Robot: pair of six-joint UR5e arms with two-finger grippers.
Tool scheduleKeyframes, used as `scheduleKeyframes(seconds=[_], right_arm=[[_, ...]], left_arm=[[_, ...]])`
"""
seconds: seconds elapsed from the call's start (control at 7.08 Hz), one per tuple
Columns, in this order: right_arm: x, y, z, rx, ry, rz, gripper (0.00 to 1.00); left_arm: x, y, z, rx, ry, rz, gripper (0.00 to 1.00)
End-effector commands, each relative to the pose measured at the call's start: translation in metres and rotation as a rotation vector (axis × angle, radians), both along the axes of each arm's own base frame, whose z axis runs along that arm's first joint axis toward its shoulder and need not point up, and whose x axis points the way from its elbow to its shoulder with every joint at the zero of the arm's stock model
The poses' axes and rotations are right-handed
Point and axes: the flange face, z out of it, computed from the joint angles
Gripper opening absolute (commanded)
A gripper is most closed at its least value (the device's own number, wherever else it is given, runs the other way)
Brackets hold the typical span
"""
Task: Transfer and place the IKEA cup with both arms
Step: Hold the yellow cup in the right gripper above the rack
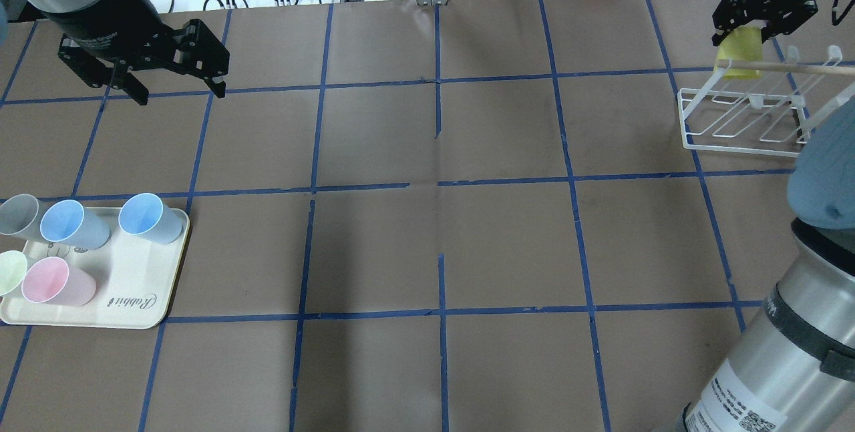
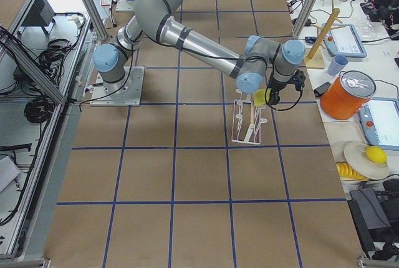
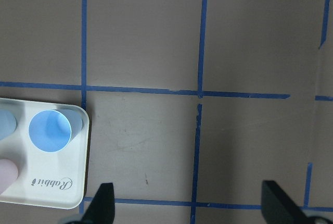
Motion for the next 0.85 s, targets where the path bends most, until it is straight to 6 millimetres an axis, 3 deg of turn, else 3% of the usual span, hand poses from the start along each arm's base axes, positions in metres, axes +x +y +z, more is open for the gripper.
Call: scheduleKeyframes(seconds=[0.0,0.14,0.71], right_arm=[[0.000,0.003,0.004,0.016,0.009,0.002,0.14],[-0.003,0.004,0.012,0.020,0.047,0.003,0.07],[-0.004,-0.008,0.065,-0.081,0.076,0.009,0.00]], left_arm=[[0.000,0.000,0.000,0.000,0.000,0.000,1.00],[0.000,0.000,0.000,0.000,0.000,-0.001,1.00],[0.001,-0.001,0.002,-0.004,0.003,0.002,1.00]])
